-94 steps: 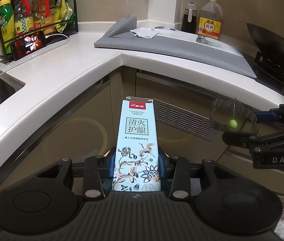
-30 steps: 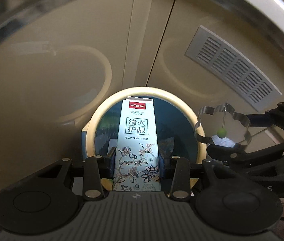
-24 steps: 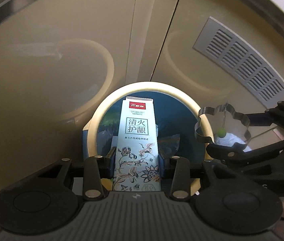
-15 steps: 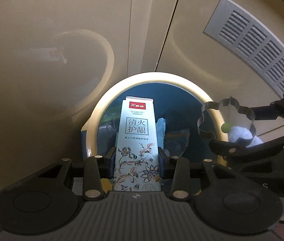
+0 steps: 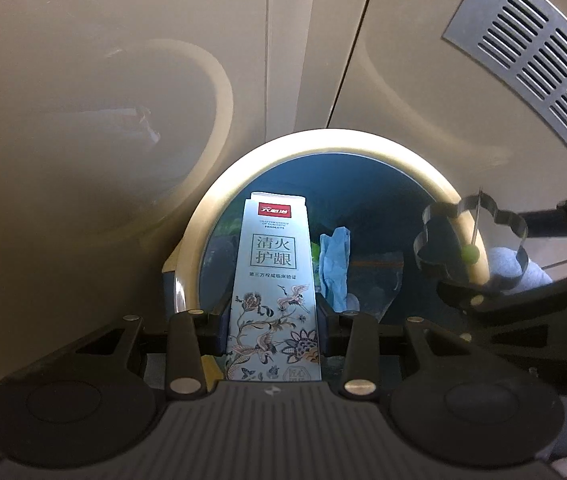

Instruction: Collect trash

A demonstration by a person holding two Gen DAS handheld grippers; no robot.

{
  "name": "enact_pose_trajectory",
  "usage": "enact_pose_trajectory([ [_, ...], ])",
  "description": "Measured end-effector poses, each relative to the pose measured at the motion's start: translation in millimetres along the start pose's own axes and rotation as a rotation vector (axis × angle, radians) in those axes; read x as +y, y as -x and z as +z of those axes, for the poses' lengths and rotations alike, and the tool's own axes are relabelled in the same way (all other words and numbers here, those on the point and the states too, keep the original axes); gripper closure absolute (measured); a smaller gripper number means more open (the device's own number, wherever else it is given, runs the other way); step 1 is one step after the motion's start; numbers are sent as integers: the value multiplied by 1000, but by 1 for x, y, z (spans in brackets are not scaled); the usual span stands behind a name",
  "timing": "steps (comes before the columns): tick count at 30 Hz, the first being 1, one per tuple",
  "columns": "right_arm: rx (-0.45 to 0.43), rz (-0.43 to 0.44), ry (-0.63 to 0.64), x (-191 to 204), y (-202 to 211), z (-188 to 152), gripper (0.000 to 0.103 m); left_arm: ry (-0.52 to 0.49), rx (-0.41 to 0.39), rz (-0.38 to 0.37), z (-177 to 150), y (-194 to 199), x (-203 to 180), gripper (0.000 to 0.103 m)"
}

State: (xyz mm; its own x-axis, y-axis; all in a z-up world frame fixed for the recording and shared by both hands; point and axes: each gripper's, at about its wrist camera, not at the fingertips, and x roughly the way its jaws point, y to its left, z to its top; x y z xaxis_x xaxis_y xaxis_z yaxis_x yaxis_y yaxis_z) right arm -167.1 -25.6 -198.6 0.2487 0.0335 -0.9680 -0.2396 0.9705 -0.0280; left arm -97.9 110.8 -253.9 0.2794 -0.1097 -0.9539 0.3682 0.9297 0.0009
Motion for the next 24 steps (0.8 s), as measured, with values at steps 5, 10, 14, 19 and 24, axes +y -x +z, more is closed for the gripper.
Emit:
enact_pose_trajectory([
  [5,-13,9,8,-5,3,5,16,-14,-3,91,4,-2,3,12],
  [10,-29,8,-22,-12,12,5,7,47,10,84,5,6,17,1],
  [14,-41,10,-23,-12,30,-4,7,68,11,50,-6,27,24,0],
  [19,-89,49,-14,-9,67,-27,7,68,-1,14,-32,60,24,0],
  [24,-209,52,-6,-12,111,-55,6,77,-64,16,-61,100,15,0],
])
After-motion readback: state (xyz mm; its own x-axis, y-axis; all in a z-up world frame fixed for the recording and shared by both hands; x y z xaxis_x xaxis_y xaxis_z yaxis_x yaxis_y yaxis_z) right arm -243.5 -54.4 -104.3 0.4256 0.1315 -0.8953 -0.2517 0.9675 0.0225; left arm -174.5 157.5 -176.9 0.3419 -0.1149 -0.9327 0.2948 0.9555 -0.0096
